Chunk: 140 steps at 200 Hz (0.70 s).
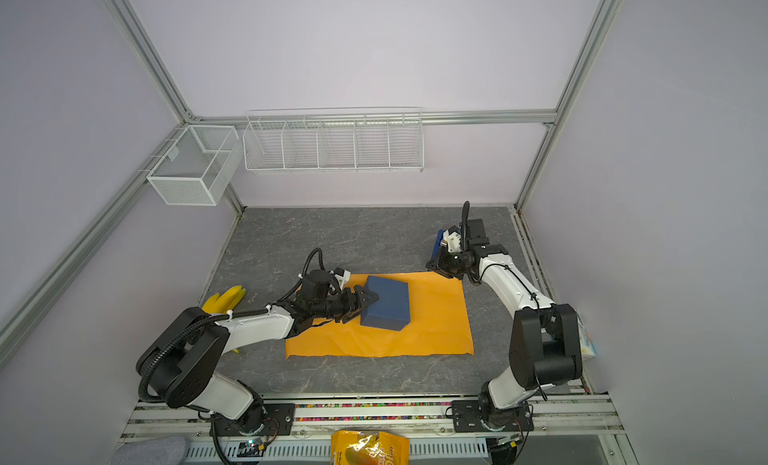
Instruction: Wrap the gift box in paper
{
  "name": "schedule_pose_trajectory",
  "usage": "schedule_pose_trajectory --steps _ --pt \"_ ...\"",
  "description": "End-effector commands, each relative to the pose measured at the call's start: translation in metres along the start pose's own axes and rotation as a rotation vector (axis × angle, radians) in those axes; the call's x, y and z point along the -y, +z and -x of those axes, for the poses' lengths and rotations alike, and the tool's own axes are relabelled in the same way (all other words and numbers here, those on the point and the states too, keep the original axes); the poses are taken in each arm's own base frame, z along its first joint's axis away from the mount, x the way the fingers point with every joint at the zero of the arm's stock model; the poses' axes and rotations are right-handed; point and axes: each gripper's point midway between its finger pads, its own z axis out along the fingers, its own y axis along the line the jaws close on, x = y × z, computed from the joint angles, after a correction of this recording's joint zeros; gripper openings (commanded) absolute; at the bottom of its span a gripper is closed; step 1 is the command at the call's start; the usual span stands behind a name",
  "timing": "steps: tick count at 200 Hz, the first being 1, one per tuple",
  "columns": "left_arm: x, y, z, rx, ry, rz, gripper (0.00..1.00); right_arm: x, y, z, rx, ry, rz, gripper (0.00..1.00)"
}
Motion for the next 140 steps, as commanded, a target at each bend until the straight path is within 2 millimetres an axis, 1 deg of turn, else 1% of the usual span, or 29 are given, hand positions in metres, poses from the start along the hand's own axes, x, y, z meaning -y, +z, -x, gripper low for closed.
schedule_pose_trajectory --steps 1,38,59,83,94,96,98,107,131,140 --pt "-0.006 -0.002 -0.001 -0.001 0.017 0.045 0.87 -0.005 -0.010 -0.002 0.006 -0.019 0.004 0.22" --pt "-0.013 -0.005 0.002 0.005 0.042 0.108 0.91 -0.007 -0.013 -0.010 -0.015 -0.021 0.015 0.23" --pt "-0.012 -0.007 0.006 0.004 0.064 0.129 0.91 -0.009 -0.011 -0.021 -0.048 -0.019 0.029 0.25" --pt "-0.010 -0.010 0.012 0.011 0.081 0.151 0.92 -0.012 -0.004 -0.041 -0.103 -0.025 0.041 0.29" --pt "-0.010 -0.013 0.015 0.016 0.087 0.160 0.92 -0.008 -0.002 -0.048 -0.122 -0.018 0.036 0.32" --pt "-0.010 -0.014 0.016 0.018 0.087 0.160 0.92 -0.014 0.001 -0.054 -0.138 -0.034 0.043 0.32" --pt "-0.010 -0.014 0.016 0.019 0.089 0.159 0.92 -0.015 0.003 -0.058 -0.148 -0.037 0.042 0.33" --pt "-0.008 -0.016 0.019 0.024 0.093 0.157 0.92 -0.017 0.007 -0.065 -0.166 -0.041 0.046 0.35" --pt "-0.003 -0.017 0.024 0.018 0.100 0.138 0.91 -0.021 0.019 -0.088 -0.222 -0.046 0.053 0.48" --pt "0.000 -0.016 0.024 0.013 0.103 0.125 0.89 -0.022 0.025 -0.096 -0.240 -0.044 0.054 0.50"
